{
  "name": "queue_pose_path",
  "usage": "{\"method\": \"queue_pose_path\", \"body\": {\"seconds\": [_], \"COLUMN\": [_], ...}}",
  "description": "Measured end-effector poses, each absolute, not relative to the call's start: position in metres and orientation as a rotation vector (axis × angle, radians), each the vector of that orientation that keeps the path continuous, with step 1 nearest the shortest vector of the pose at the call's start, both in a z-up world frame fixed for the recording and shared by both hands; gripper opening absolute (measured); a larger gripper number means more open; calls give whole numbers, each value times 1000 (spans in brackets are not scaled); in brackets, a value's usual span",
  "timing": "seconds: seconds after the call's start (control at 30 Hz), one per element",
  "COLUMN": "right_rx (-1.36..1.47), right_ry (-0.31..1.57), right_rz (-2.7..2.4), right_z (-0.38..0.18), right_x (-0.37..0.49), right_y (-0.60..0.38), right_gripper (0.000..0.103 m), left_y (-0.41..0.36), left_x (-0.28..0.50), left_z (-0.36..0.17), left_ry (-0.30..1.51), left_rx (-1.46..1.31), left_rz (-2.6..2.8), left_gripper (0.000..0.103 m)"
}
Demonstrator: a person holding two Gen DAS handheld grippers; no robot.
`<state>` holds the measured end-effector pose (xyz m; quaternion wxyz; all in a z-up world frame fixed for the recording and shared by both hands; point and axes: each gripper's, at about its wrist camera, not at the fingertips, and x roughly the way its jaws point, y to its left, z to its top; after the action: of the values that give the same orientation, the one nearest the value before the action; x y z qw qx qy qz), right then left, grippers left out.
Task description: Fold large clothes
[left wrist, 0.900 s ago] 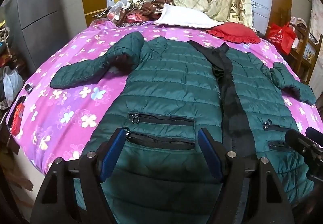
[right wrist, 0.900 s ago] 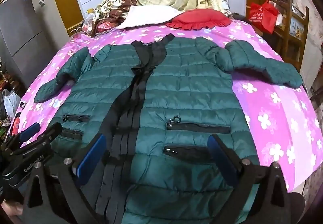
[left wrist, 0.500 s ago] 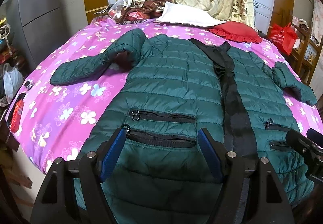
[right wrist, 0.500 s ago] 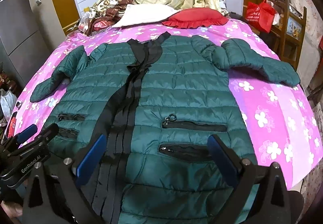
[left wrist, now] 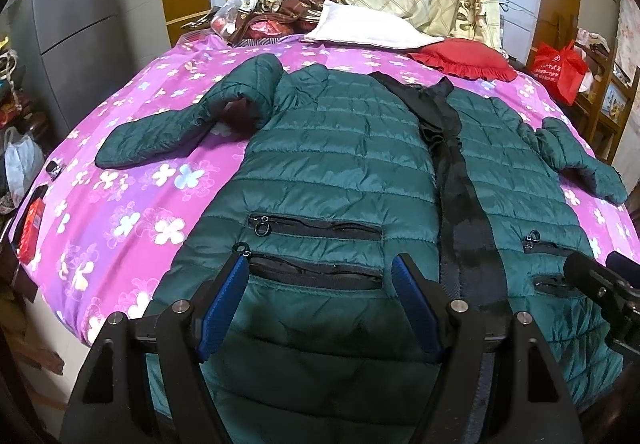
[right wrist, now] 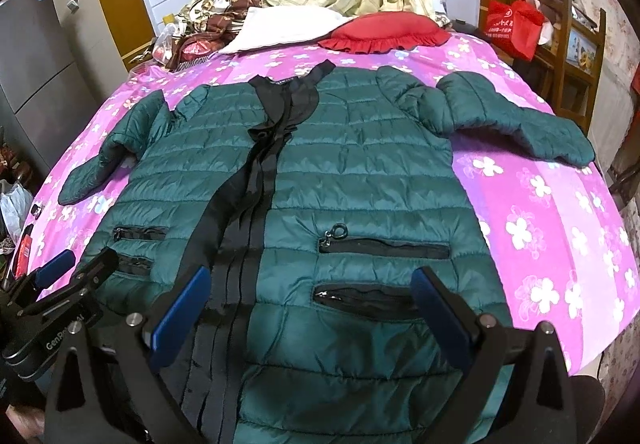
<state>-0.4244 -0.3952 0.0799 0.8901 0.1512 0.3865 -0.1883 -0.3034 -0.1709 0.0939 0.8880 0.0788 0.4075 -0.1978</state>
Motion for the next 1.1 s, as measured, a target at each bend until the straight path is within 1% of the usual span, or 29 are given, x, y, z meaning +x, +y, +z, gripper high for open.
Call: {"method": "queue_pose_path", "body": {"seconds": [0.13, 0.17, 0.23, 0.33, 0.43, 0.77, 0.97, 1.1], "right_rx": [320, 318, 317, 325, 335, 343, 410, 356], "right_ry": [779, 735, 711, 710, 774, 803, 828, 811], "right_rz": [-390, -384, -382, -376, -383, -386, -361, -381], "right_z": [78, 77, 77, 76, 74, 71, 70, 67], "right_x": [-423, -423, -423, -423, -422, -420, -415, -415], "right_y": [-397, -400, -400, -400, -399, -401, -405, -404], "right_gripper": [102, 102, 102, 102, 102, 102, 102, 102], "left_y": [-176, -176, -176, -177, -178, -181, -182, -182], "left_x": [-306, -307, -307, -306, -307, -305, -303, -302], "left_z": [91, 92, 90, 88, 87, 83, 83, 83], "left_ry": [848, 847, 850, 857, 854, 865, 863, 869], "left_rx": [166, 168, 169, 167, 167, 169, 168, 166], "left_rz": [-409, -408, -408, -408, -408, -407, -406, -407], "left_gripper": [51, 51, 51, 51, 51, 51, 51, 51]}}
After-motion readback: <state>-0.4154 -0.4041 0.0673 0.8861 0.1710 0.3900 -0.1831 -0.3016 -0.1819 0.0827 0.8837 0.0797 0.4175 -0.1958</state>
